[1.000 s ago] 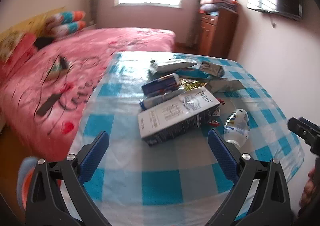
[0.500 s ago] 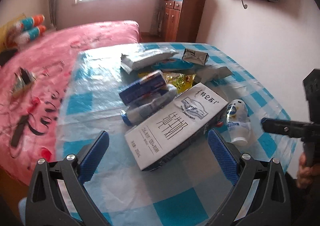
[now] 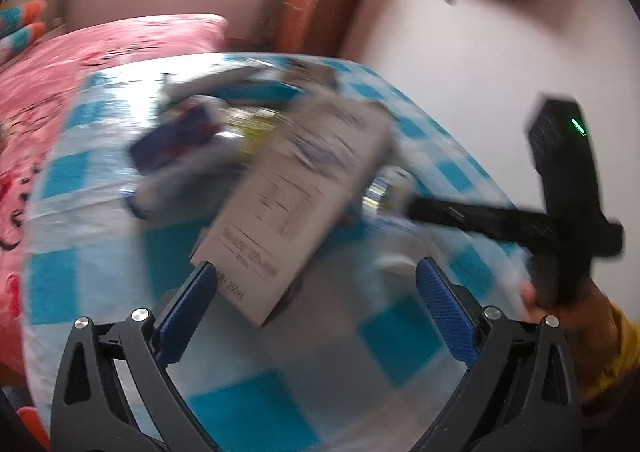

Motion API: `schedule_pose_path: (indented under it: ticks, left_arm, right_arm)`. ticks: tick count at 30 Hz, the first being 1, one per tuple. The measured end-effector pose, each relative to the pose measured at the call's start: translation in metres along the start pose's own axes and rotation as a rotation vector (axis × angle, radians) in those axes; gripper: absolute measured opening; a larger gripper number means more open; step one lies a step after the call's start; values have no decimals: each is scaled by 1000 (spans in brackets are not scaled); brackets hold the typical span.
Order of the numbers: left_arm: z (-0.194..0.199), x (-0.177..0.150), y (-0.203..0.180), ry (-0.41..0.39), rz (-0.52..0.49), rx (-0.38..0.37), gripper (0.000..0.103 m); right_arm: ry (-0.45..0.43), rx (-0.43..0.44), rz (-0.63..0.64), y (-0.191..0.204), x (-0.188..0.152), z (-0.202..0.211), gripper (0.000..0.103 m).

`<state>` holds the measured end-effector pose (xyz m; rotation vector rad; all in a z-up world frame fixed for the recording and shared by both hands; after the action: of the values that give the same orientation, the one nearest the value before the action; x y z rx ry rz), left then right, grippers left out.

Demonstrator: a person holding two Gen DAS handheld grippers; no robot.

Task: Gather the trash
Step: 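Grasp the white milk carton with the left tool while the right tool grasps the white plastic bottle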

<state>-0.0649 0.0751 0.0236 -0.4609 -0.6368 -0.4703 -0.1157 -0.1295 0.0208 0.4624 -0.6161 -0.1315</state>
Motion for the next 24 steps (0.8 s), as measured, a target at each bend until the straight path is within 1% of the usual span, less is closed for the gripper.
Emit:
schedule_pose_path:
  ticks: [2, 4, 5, 7, 9, 14, 15, 16, 17, 19, 21, 24]
  left_arm:
    - [1, -2, -12, 5, -32, -16, 99]
    - [5, 1, -17, -17, -46, 2, 99]
    - [9, 5, -18, -34, -44, 19, 99]
    - [12, 12, -16, -61, -54, 72, 99]
    - [12, 20, -12, -73, -68, 129, 99]
    - [-3, 28, 1, -23, -70, 158, 98]
    - [-6, 28, 3, -13, -67, 165, 97]
    - [-10, 26, 4, -6, -61, 166, 90]
    - [-12, 25, 7, 4, -49, 159, 79]
    - [-16, 23, 13, 20, -17, 159, 70]
    - [-16, 21, 17, 5, 22, 156, 70]
    - [-13, 19, 15, -3, 40, 164, 69]
  right_arm:
    - [-11, -36, 2, -7, 3, 3, 69]
    - [-17, -67, 2, -14, 4, 6, 70]
    - [-20, -68, -3, -17, 5, 7, 71]
    - [-23, -59, -17, -20, 5, 11, 75]
    - [-17, -42, -15, -18, 3, 11, 76]
    - [16, 9, 6, -4, -3, 3, 76]
    - [25, 15, 8, -1, -4, 0, 76]
    - [30, 17, 11, 1, -5, -1, 76]
    - [34, 15, 16, 3, -6, -4, 76]
    - [36, 6, 22, 5, -6, -8, 76]
    - [27, -4, 31, 7, -4, -10, 76]
    - [19, -16, 47, 10, -2, -15, 76]
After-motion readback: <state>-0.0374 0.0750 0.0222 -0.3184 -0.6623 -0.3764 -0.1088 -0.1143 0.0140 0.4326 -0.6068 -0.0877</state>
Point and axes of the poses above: each gripper's, at about its wrist camera, not at the fingertips, and z roughly against the way its jaws point, y to its left, x to its top, the point moved 1 cm from there along -z, roughly the way its jaws point, and after that the axes turned 3 degrees about x, right-handed, at the moved point
